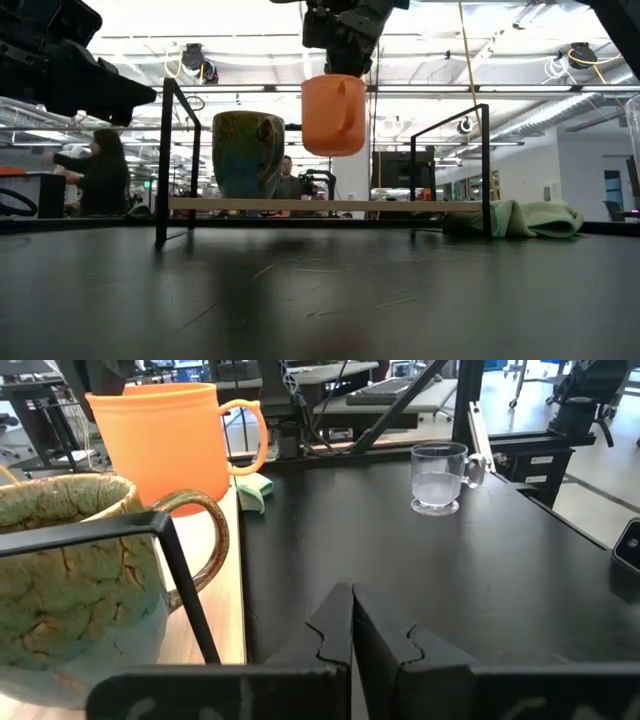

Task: Stack small to large cups/mugs on shelf
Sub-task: Put the orange mug on the shelf

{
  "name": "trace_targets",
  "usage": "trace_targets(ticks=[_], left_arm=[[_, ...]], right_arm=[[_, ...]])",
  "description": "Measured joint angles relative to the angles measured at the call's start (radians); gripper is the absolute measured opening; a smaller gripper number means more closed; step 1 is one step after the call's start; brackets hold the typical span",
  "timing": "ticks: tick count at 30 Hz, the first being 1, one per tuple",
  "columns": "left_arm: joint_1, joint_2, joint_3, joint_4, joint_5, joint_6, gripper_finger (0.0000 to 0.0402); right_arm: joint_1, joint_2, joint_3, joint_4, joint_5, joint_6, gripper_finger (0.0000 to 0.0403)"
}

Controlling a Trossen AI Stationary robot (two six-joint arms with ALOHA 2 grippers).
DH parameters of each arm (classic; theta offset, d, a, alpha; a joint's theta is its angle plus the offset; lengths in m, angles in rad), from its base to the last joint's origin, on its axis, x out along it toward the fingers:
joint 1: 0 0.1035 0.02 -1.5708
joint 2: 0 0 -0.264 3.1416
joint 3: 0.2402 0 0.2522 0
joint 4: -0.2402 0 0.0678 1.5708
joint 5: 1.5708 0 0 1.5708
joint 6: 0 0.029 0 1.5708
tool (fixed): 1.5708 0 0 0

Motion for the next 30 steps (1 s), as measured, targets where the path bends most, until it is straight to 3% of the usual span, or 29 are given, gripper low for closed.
trace_targets(ticks=[20, 23, 30], left_arm=[[0.000, 0.000, 0.000, -0.002, 0.002, 0.003, 0.0010], [0.000, 0.000, 0.000, -0.002, 0.003, 0.003, 0.0010], [0.000, 0.000, 0.000, -0.002, 0.003, 0.003, 0.0010]], right_arm=[[-0.074, 0.000, -0.002, 0.000, -0.025, -0.102, 0.0004], [-0.079, -0.002, -0.030, 0.029, -0.080, -0.117, 0.0004], [-0.080, -0.002, -0.095, 0.051, -0.080, -0.186, 0.0004]])
